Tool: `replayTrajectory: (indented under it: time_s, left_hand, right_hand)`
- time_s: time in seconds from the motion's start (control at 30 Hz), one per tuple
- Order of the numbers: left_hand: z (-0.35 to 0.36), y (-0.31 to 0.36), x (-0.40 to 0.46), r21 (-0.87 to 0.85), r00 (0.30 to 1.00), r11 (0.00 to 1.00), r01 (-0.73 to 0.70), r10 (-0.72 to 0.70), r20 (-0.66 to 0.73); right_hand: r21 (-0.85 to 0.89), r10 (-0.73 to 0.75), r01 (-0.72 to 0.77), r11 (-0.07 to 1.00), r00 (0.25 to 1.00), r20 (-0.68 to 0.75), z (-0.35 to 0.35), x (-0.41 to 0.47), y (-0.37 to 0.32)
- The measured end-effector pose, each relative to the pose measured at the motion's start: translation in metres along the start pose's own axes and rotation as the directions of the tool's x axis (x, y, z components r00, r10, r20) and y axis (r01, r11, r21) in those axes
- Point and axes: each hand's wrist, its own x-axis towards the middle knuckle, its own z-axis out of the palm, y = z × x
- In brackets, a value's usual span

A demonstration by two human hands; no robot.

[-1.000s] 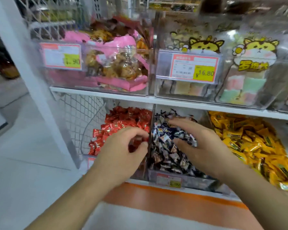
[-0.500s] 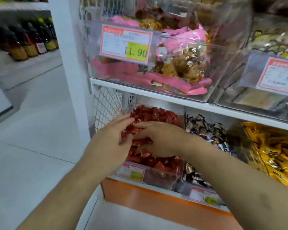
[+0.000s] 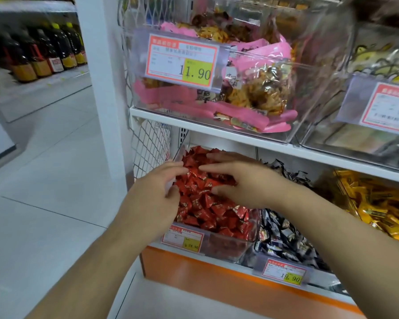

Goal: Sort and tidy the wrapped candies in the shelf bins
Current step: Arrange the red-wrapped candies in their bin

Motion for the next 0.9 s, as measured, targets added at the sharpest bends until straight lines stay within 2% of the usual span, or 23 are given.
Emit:
replayTrajectory:
  time_s: [0.07,0.13,0.2,0.33,0.5,0.63,0.8,0.9]
  left_hand:
    - [0.001,0.000,0.000,-0.022,1.000,1.000,0.011,-0.011,-0.022]
    - [0.002,0.002,0.001,-0.041,0.999,0.999,0.018,-0.019,-0.038]
    - [0.001,0.005,0.001,-0.058,0.999,0.998,0.028,-0.030,-0.045]
    - [-0.002,0.006,-0.002,-0.028,0.999,0.999,0.045,-0.045,-0.016]
    - [-0.004,0.006,-0.002,-0.024,0.999,0.999,0.049,-0.049,0.005]
    - [-0.004,0.006,-0.001,-0.032,0.998,0.998,0.056,-0.055,0.014]
    - [-0.004,0.006,-0.001,-0.042,0.998,0.997,0.058,-0.057,0.020]
    - [-0.004,0.006,-0.001,-0.036,0.997,0.997,0.070,-0.069,0.019]
  right_hand:
    - [0.027,-0.089,0.089,0.996,0.996,-0.002,0.008,0.001,-0.014]
    - [0.076,-0.157,0.151,0.986,0.985,0.069,0.021,0.005,-0.029]
    - [0.048,-0.200,0.195,0.980,0.968,0.152,0.033,0.012,-0.036]
    - [-0.130,-0.097,0.125,0.984,0.975,0.200,0.031,0.020,-0.022]
    - [-0.153,0.038,-0.017,0.988,0.990,0.136,0.015,0.027,-0.005]
    - [-0.001,0.051,-0.051,0.999,0.993,0.104,0.002,0.020,-0.007]
    - [0.219,-0.052,0.053,0.974,0.999,-0.012,-0.008,-0.004,-0.022]
    - [0.229,-0.055,0.020,0.973,0.988,0.147,-0.004,-0.011,-0.031]
